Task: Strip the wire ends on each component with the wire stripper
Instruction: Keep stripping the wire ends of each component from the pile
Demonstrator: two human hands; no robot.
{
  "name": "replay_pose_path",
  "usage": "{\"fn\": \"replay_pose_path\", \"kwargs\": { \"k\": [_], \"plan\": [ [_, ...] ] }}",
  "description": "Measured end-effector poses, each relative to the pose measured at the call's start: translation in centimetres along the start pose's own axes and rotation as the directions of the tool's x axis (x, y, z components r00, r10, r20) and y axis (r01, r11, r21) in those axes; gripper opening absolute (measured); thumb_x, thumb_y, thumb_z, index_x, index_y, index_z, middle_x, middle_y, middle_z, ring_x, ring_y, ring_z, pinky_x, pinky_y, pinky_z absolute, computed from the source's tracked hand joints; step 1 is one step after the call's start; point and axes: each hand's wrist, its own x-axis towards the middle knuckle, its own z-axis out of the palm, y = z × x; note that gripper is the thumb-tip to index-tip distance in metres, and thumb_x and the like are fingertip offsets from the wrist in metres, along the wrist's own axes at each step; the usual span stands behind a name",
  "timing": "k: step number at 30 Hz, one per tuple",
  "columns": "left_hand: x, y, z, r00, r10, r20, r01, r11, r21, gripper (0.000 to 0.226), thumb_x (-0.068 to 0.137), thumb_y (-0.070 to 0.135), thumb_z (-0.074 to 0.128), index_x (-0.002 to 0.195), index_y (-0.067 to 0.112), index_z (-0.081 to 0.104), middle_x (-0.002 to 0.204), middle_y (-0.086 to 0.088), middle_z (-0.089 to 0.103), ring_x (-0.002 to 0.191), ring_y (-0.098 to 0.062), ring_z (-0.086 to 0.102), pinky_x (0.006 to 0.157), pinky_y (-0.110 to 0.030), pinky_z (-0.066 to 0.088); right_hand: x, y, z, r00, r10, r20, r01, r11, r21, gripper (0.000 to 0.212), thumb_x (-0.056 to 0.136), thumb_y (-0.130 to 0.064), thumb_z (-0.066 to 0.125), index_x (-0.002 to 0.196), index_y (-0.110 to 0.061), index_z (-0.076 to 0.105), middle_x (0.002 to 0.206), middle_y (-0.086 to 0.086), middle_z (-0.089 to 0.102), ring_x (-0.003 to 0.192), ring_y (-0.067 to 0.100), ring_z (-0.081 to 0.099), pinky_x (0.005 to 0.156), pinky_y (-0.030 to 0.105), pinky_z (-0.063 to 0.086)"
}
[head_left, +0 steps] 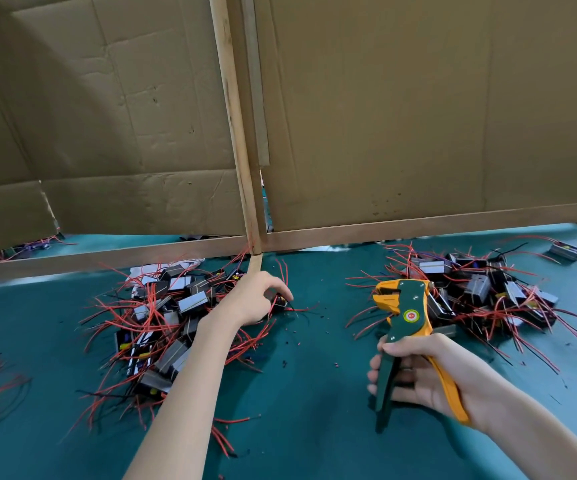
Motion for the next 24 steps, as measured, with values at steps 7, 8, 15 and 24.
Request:
{"fn": "replay_pose_path", "kwargs": {
  "k": [7, 8, 15, 24],
  "plan": [
    [-0.1, 1.0, 1.0, 0.987, 0.038, -0.157, -0.072, 0.973, -0.218, 0.011, 0.086, 0.015, 0.07, 0.094, 0.015, 0.078, 0.084, 0.008, 0.071, 0.087, -0.003, 0.065, 0.087, -0.021, 0.048, -0.1, -0.1, 0.0, 1.0, -0.01, -0.001, 0.01, 1.0, -0.004, 0.028, 0.066, 0.0, 0.066, 0.093, 0.006, 0.061, 0.081, 0.027, 0.064, 0.07, 0.039, 0.067, 0.064, 0.05, 0.059],
    [-0.2, 1.3, 1.0, 0.982, 0.039, -0.183, -0.092, 0.952, -0.291, 0.013, 0.088, 0.017, 0.068, 0.096, 0.015, 0.077, 0.087, 0.008, 0.072, 0.088, 0.003, 0.064, 0.085, -0.013, 0.045, -0.1, -0.1, 0.0, 1.0, -0.014, -0.001, 0.014, 1.0, -0.006, 0.028, 0.066, 0.0, 0.066, 0.092, 0.006, 0.061, 0.081, 0.027, 0.064, 0.07, 0.039, 0.067, 0.064, 0.049, 0.059],
    [-0.6, 4.8, 1.1, 0.943, 0.074, -0.325, -0.257, 0.781, -0.57, 0.027, 0.094, 0.005, 0.056, 0.119, 0.008, 0.065, 0.082, -0.003, 0.053, 0.063, -0.006, 0.065, 0.077, -0.028, 0.051, 0.0, 0.2, -0.1, 0.994, -0.072, 0.077, 0.077, 0.995, -0.07, 0.023, 0.058, 0.004, 0.076, 0.081, 0.003, 0.07, 0.081, 0.027, 0.065, 0.071, 0.038, 0.067, 0.066, 0.047, 0.059],
    [-1.4, 7.7, 0.2, 0.961, 0.16, -0.227, -0.274, 0.672, -0.688, 0.009, 0.087, 0.017, 0.069, 0.079, 0.017, 0.072, 0.06, 0.006, 0.062, 0.042, -0.01, 0.046, 0.043, -0.02, 0.041, 0.6, 0.3, -0.3, 0.961, -0.178, 0.214, 0.204, 0.973, -0.108, 0.036, 0.05, -0.014, 0.089, 0.082, -0.006, 0.073, 0.081, 0.026, 0.065, 0.077, 0.041, 0.067, 0.072, 0.049, 0.057]
  ]
}}
